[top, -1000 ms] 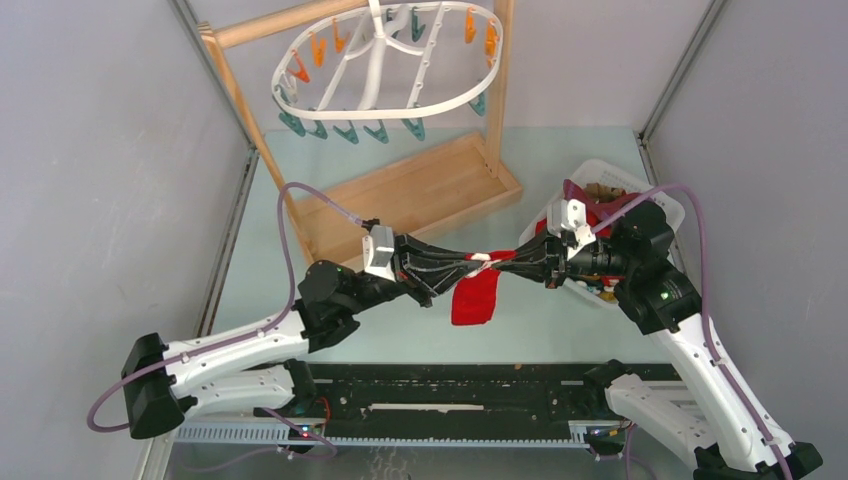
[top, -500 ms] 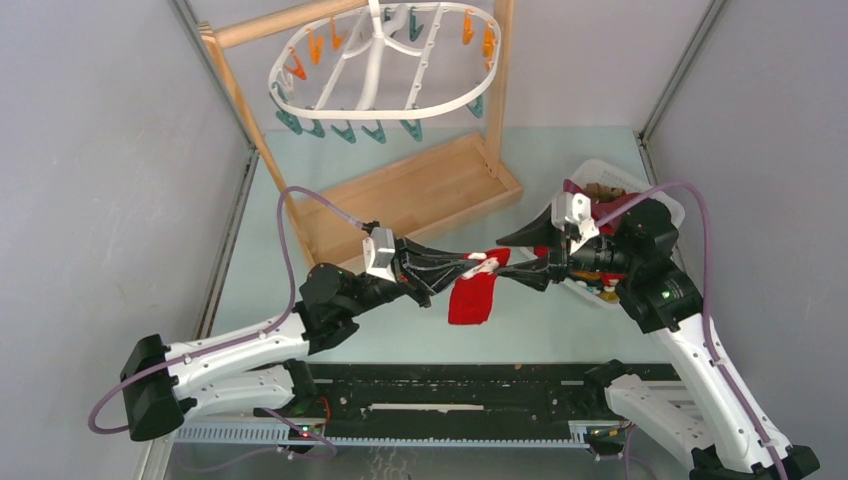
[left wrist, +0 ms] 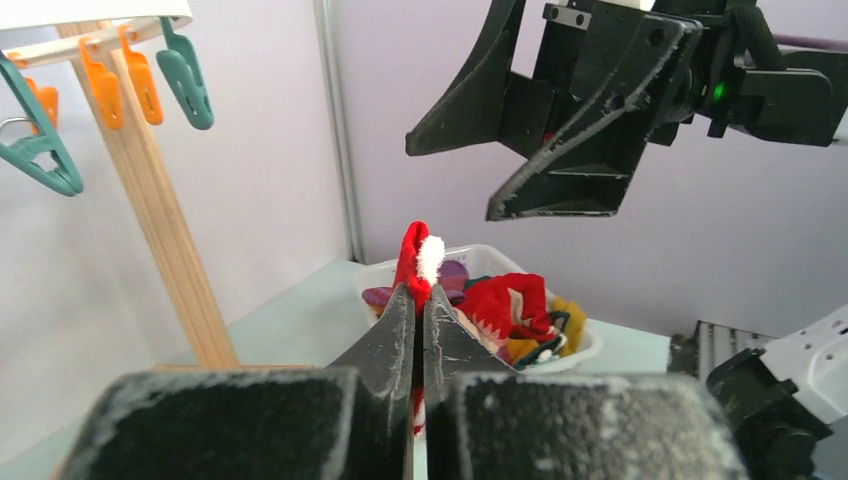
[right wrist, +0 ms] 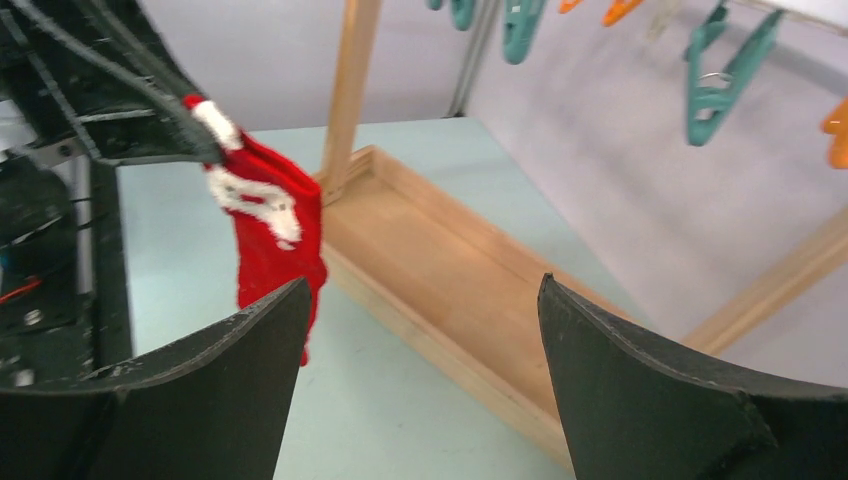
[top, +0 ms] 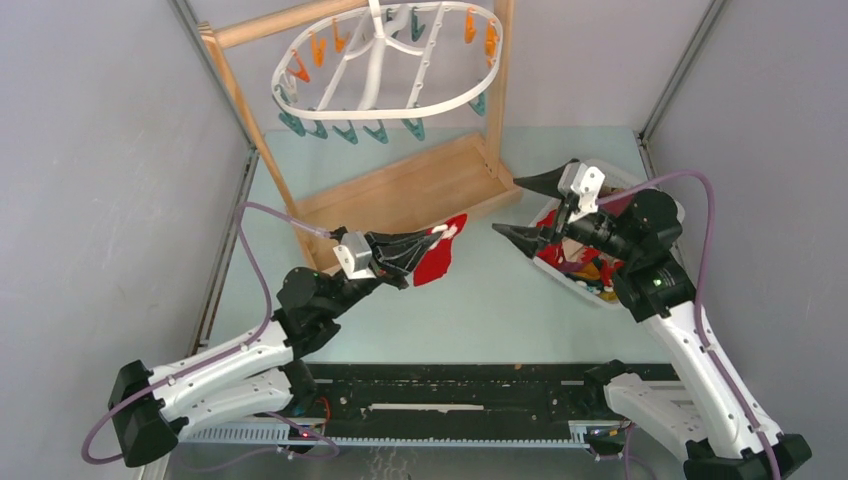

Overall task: Clip the socks to the hanger
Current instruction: Pick up the sock from the bin, then open the clamp at the hanger.

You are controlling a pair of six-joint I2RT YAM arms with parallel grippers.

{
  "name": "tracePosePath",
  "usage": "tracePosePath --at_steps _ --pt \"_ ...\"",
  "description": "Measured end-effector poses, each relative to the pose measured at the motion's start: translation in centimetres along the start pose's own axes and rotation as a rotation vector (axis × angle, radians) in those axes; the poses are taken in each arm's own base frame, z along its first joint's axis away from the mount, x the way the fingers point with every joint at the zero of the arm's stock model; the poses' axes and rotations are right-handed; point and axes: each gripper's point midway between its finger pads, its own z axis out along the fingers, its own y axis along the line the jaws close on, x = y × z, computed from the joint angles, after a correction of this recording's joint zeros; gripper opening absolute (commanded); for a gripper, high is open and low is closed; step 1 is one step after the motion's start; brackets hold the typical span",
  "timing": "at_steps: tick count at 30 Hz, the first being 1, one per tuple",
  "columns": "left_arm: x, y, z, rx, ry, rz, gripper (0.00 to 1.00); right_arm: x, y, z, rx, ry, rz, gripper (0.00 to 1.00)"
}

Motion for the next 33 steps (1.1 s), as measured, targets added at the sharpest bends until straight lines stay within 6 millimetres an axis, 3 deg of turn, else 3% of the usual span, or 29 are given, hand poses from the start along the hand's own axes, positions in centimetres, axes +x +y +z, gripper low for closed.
tracePosePath --at_steps 4,12,20,28,33 --pt "0.1 0.8 -0.1 -0.006 0.005 0.047 0.0 0.0 -2.5 1.1 0.077 -0.02 -0.034 0.97" --pt "-0.1 1.1 -0.1 -0.002 0.002 0.096 0.0 -0.5 -7.9 4.1 0.217 -0.098 -0.075 0.94" --pt "1.0 1.7 0.5 -0.015 0.009 0.124 0.0 0.9 -10.7 6.6 0.284 -0.114 -0.064 0.89" --pt "2.4 3.2 0.8 -0.042 0.04 0.141 0.0 -2.3 -12.9 9.1 0.319 -0.199 -0.104 0.86" --pt "2.8 3.9 1.1 -0.044 0.035 0.153 0.0 -3.1 -13.8 10.7 0.326 -0.224 -0.111 0.82"
